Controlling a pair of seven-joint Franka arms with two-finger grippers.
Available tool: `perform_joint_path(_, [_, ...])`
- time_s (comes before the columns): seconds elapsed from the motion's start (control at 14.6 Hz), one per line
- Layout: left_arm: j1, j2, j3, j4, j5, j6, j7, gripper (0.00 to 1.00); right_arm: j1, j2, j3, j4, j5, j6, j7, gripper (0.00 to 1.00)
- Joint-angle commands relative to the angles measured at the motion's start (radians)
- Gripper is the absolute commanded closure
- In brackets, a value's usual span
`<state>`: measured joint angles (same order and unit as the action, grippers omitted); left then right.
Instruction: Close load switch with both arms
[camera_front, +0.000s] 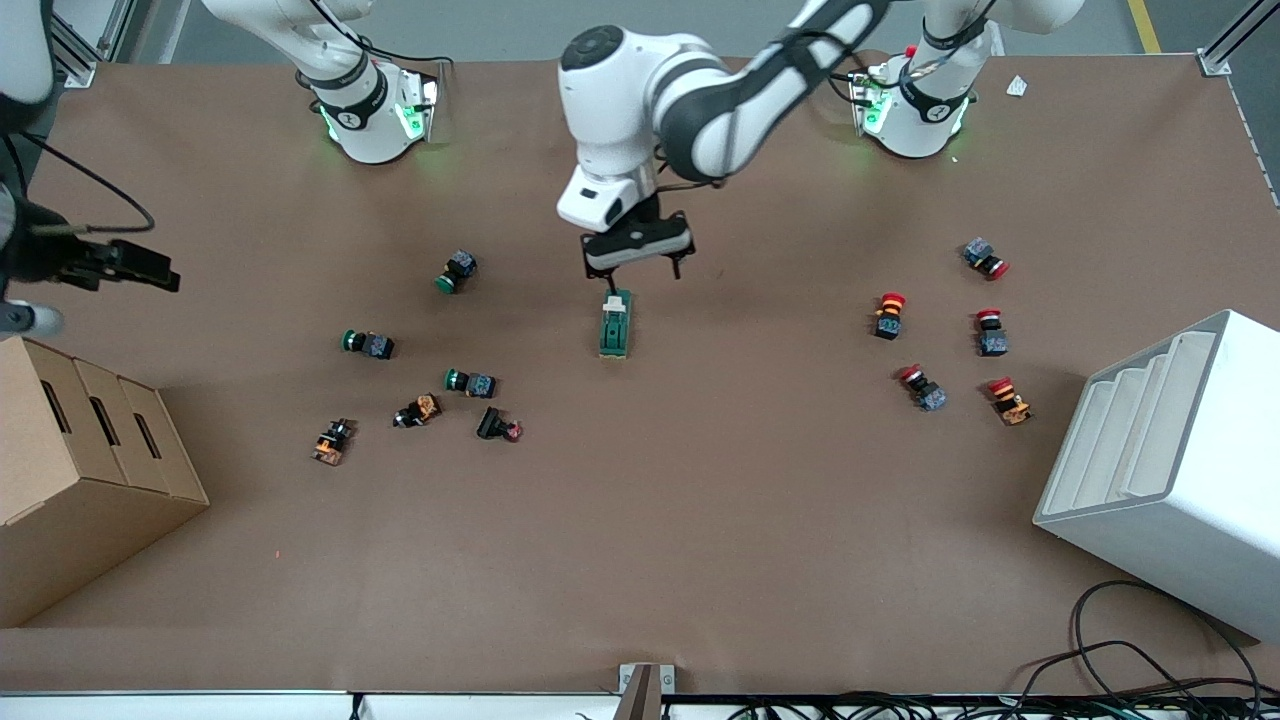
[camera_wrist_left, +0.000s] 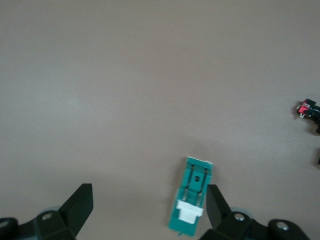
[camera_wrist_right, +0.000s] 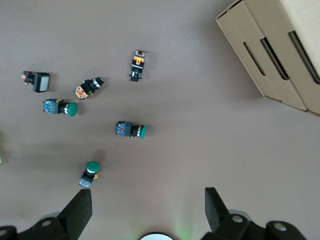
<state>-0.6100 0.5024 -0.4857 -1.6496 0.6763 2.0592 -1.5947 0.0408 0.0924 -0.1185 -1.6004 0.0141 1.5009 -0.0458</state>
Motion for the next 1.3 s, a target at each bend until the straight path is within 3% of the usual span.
perform_joint_path(0.0, [-0.065, 0.092, 0.003, 0.017, 0.177, 0.022, -0.161, 0.0, 0.005, 0.039, 0.011, 0.017, 0.01, -0.002, 0.012, 0.0])
perform_joint_path(0.27, [-0.129, 0.195, -0.001, 0.011, 0.445, 0.022, -0.401, 0.0, 0.051, 0.041, 0.046, -0.071, 0.115, 0.09, 0.248, 0.0])
perform_joint_path(0.55, [-0.158, 0.24, -0.001, -0.059, 0.673, 0.022, -0.591, 0.0, 0.108, 0.059, 0.182, -0.203, 0.122, 0.298, 0.56, 0.0])
perform_joint_path(0.75, [-0.191, 0.268, 0.003, -0.116, 0.811, 0.01, -0.731, 0.01, 0.12, 0.171, 0.339, -0.208, 0.141, 0.41, 0.81, 0.0])
perform_joint_path(0.89, [-0.191, 0.268, 0.004, -0.156, 0.889, 0.007, -0.786, 0.01, 0.122, 0.252, 0.405, -0.21, 0.208, 0.511, 0.865, 0.0])
perform_joint_path(1.23, [-0.198, 0.338, 0.007, -0.164, 1.054, -0.083, -0.878, 0.01, 0.232, 0.421, 0.444, -0.211, 0.242, 0.743, 0.984, 0.0])
